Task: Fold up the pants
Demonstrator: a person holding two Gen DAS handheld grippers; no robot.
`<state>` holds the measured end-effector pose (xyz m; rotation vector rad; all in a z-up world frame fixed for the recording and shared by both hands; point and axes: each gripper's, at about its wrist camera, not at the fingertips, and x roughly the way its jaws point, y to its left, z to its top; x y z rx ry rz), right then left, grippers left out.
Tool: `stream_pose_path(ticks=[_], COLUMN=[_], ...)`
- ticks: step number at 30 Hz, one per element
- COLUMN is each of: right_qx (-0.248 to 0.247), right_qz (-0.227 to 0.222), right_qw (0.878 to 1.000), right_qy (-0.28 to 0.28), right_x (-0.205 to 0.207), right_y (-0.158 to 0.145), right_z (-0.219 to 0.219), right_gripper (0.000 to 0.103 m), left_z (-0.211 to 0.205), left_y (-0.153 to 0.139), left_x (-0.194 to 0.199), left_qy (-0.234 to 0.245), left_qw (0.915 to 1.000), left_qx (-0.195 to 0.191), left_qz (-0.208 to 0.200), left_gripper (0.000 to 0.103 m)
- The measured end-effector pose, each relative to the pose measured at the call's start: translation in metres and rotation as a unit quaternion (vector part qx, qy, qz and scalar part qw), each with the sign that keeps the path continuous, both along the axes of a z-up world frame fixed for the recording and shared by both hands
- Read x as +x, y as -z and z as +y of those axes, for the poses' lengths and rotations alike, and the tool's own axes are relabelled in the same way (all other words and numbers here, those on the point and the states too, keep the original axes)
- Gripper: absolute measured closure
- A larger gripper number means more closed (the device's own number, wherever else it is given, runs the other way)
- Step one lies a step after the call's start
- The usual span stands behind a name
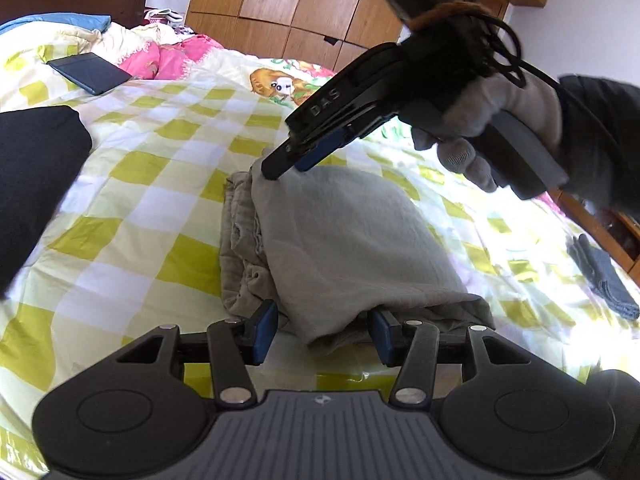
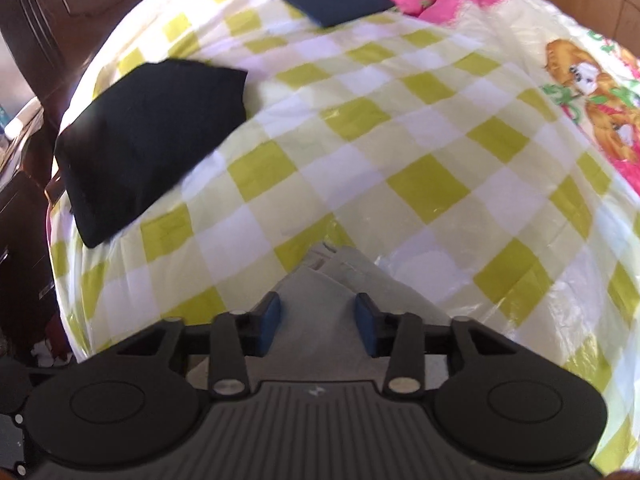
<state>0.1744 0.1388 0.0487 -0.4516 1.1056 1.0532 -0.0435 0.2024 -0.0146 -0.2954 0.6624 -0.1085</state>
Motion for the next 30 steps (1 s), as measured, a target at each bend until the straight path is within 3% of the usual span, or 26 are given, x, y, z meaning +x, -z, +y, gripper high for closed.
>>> stream_pose_path(ticks=[5, 11, 16, 19, 22, 27, 30], right_qx=[0.013, 0.057, 0.031, 0.017, 0.004, 0.003, 0.004], right_qz=[-0.008, -0.024, -0.02, -0.005, -0.027, -0.007, 0.035], right_qw=[0.999, 0.998, 0.999, 0.999, 0.998, 0.994, 0.989], right_qy=[-0.035, -0.011, -0.02, -0.041, -0.063, -0.11, -0.141], right_x=[-0.007, 0.004, 0.019, 0.024, 0.025, 0.041, 0.05], right_y=[-0.022, -0.047, -0.024, -0.009, -0.007, -0.001, 0.004], right_z=[-0.006, -0.017, -0.012, -0.011, -0.009, -0.002, 0.003], right_gripper=[0.097, 0.096, 0.087, 0.069, 0.068, 0.065, 0.065], left_z=[-0.005, -0.011, -0.018, -0.019, -0.018, -0.015, -0.018], left_y=[0.002, 0.002, 0.004, 0.002, 0.001, -0.001, -0.001], left_x=[0.004, 0.008, 0.014, 0.013, 0.011, 0.006, 0.006], left_qy=[0.012, 0.019, 0.023, 0.022, 0.02, 0.02, 0.025], left_qw=[0.9997, 0.9993, 0.9989, 0.9987, 0.9988, 0.9992, 0.9988], left_qx=[0.015, 0.029, 0.037, 0.044, 0.043, 0.033, 0.039], left_qz=[0.013, 0.015, 0.017, 0.014, 0.012, 0.011, 0.013], left_gripper=[0.041, 0.041, 0.041, 0.041, 0.041, 0.041, 0.04])
